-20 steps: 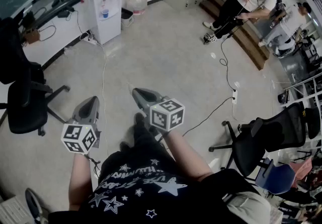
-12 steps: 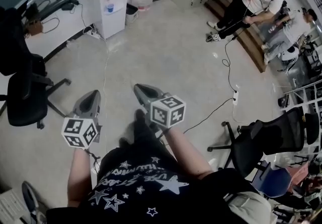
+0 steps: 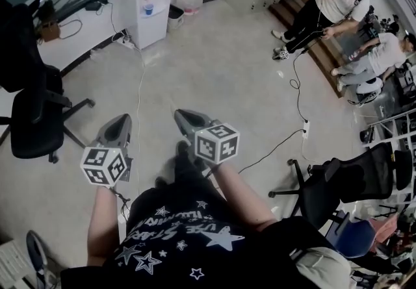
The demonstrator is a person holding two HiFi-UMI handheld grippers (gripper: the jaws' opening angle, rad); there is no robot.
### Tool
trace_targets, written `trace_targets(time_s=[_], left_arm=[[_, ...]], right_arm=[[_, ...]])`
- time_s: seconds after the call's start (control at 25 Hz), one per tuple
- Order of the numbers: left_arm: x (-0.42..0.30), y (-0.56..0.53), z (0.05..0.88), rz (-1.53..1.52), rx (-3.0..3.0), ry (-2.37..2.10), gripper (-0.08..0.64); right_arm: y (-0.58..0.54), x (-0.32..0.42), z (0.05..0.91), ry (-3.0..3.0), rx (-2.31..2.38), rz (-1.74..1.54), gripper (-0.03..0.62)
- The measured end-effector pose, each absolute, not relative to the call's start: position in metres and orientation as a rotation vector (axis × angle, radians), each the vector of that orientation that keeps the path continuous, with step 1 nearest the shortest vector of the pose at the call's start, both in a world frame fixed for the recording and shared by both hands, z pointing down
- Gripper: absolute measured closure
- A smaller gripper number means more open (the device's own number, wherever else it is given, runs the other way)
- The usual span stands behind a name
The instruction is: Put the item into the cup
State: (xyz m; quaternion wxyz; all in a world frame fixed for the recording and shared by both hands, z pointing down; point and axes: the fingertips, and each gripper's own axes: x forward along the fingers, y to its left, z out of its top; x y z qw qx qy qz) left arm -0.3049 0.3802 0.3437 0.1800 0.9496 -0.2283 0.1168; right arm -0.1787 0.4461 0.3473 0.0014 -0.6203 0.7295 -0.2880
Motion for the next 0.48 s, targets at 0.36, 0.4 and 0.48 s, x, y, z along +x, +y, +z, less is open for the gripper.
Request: trace_targets(time_s=[0.36, 0.4, 0.48], left_arm=[[-0.303, 0.386, 0.363, 0.360, 2.644, -0.613, 0.552], [-0.300, 0.383, 0.364, 0.360, 2.640, -0.615, 0.552], [-0.296, 0.375, 0.366, 0.369, 2.642, -0.620, 0.552]], right_arm=[[0.461, -0.167, 0.365, 2.264, -1.998, -0.949, 0.591], [0.457, -0.163, 0.366, 2.259, -1.997, -0.953, 0.591], [0.446, -0.156, 0.369, 2.251, -1.991, -0.958, 0.591]])
